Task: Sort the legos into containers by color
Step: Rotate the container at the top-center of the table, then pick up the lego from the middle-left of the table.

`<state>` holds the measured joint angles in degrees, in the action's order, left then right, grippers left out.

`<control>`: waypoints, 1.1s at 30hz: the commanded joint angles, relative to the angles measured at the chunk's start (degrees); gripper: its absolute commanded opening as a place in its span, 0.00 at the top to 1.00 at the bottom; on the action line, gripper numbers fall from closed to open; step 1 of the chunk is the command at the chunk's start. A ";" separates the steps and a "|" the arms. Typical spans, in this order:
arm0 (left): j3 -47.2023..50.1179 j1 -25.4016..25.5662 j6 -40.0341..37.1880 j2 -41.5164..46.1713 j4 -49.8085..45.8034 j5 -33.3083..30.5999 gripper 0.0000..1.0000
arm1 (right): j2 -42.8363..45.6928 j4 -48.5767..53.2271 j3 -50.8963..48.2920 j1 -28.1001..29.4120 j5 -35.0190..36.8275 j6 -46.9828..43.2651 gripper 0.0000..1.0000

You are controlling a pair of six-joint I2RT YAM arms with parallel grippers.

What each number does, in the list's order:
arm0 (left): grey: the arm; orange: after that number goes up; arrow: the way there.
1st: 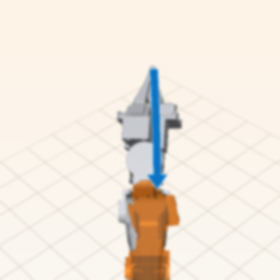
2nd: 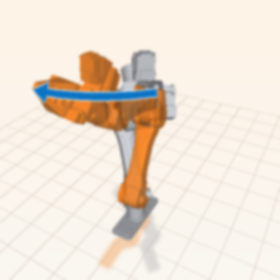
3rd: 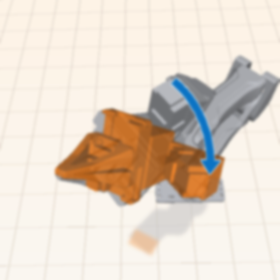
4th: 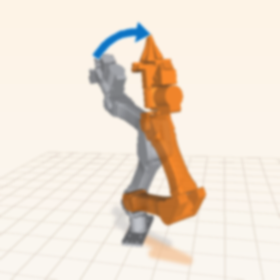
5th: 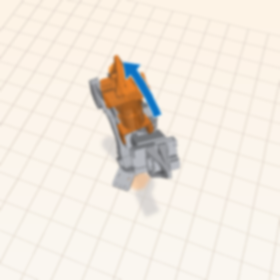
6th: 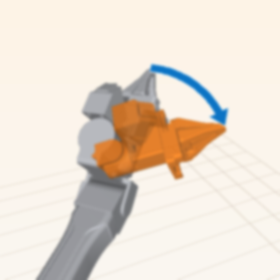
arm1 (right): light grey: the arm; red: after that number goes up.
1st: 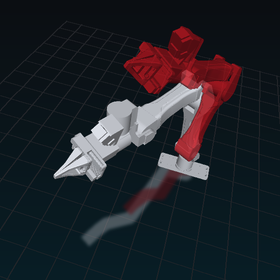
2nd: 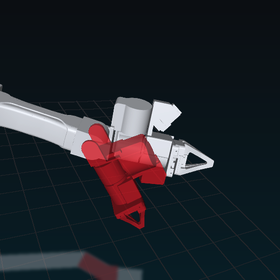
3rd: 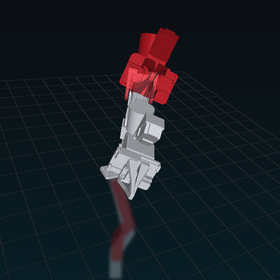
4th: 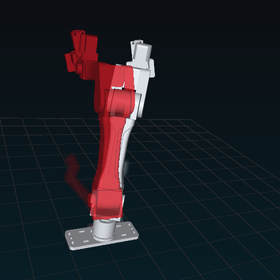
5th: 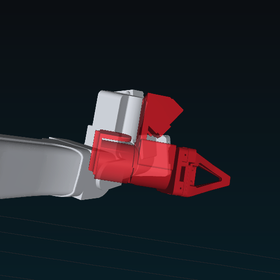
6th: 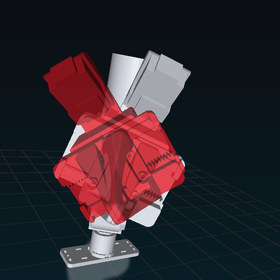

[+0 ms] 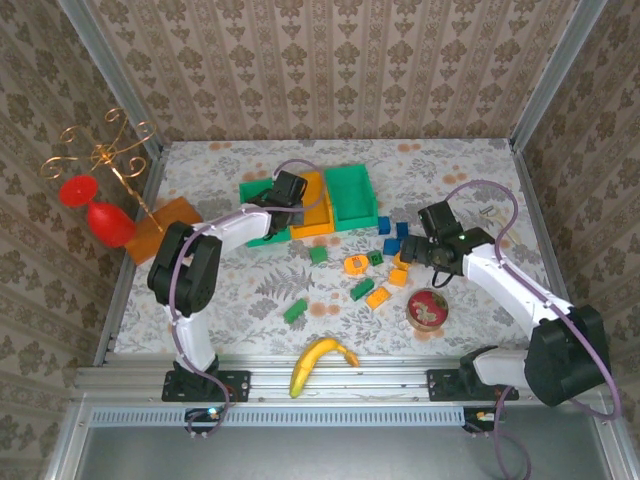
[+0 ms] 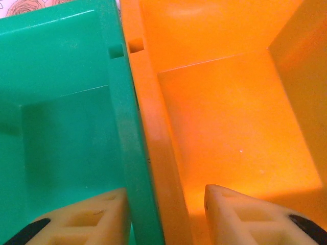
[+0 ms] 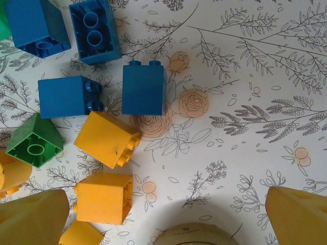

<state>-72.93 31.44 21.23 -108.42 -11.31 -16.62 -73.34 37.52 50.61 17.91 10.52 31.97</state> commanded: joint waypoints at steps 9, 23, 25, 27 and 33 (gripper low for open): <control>0.15 0.20 0.47 7.18 -1.91 0.82 0.52 | -2.36 -0.34 2.83 0.19 0.94 0.75 0.02; 19.56 5.52 2.36 31.63 -7.31 -0.98 0.14 | -2.93 0.01 2.67 0.22 0.93 1.33 0.06; 22.94 7.60 3.00 35.30 -9.51 -1.57 0.11 | -2.48 -0.16 2.18 0.20 1.45 1.76 0.05; 26.10 9.79 3.79 38.58 -11.89 -1.44 0.10 | -2.05 -0.35 1.71 0.20 1.86 2.05 0.03; 34.76 17.59 7.40 47.87 -17.08 -0.80 0.10 | -0.56 -0.57 0.82 0.21 2.26 2.82 0.02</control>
<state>-40.82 46.72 25.82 -63.75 -24.16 -16.95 -75.70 37.34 52.27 17.91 11.16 33.32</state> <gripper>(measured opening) 0.899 0.978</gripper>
